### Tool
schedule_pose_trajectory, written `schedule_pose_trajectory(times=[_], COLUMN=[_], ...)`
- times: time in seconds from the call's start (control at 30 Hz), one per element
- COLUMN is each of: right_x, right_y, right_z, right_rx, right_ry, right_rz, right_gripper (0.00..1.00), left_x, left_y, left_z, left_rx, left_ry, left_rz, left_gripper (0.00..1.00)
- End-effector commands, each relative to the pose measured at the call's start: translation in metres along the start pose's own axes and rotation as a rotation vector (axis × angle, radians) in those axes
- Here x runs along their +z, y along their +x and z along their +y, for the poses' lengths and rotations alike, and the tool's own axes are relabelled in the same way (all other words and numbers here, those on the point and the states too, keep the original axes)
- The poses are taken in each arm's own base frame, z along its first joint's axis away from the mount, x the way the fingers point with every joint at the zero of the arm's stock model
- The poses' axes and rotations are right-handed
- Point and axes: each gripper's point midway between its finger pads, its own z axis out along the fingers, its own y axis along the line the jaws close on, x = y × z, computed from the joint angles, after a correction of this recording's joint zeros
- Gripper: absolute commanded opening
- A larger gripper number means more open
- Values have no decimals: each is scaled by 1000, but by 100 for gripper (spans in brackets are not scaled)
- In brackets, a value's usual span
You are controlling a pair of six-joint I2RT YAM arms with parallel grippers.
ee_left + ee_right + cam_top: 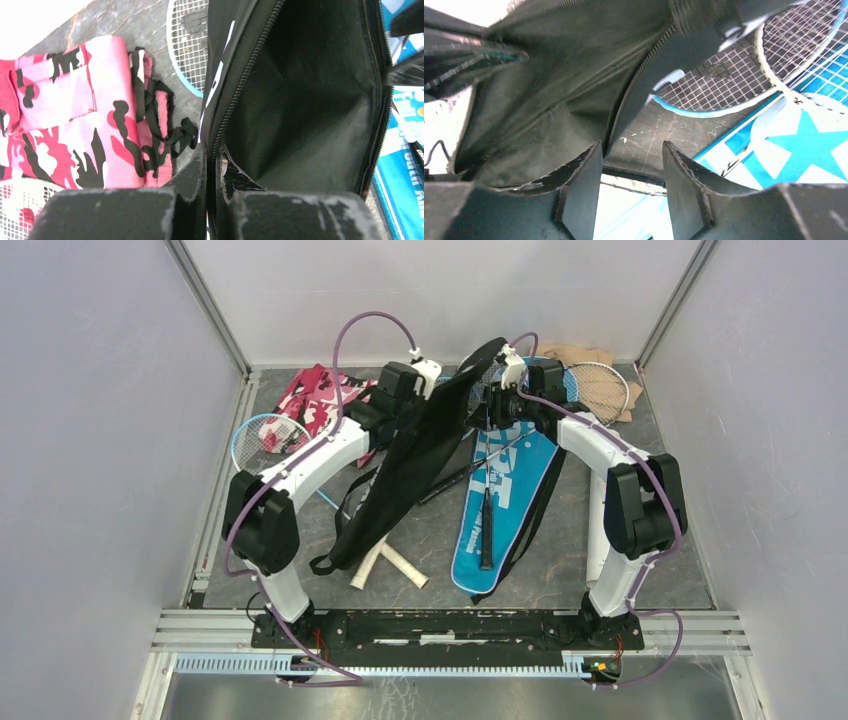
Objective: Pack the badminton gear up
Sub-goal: Open the racket bag at the center of the board, then pick up the racket from the center of the board.
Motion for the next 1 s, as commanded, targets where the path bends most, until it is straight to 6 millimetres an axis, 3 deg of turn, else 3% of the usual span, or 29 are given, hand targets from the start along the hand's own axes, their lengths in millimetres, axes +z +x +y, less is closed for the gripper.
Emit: schedule_pose_trajectory(times=[0.0, 0.13, 0.4, 0.5, 0.97], right_x=[-19, -34, -71, -73, -64], right_y=[-32, -36, -12, 0, 15], right_z=[10, 2, -81, -99, -160], right_rx=[-125, -170, 6, 86, 296], right_ry=[2, 71, 389, 431, 509], right_rz=[-57, -70, -137, -151, -218], right_gripper=[60, 72, 72, 72, 71], left_x=[-22, -27, -40, -39, -34], left_y=[-23, -21, -28, -29, -26], left_z=[23, 36, 56, 55, 46], left_rx=[-125, -150, -176, -176, -173], left_ry=[2, -15, -51, -44, -4], left_rz=[-49, -53, -110, -113, -126], left_gripper=[2, 2, 2, 2, 2])
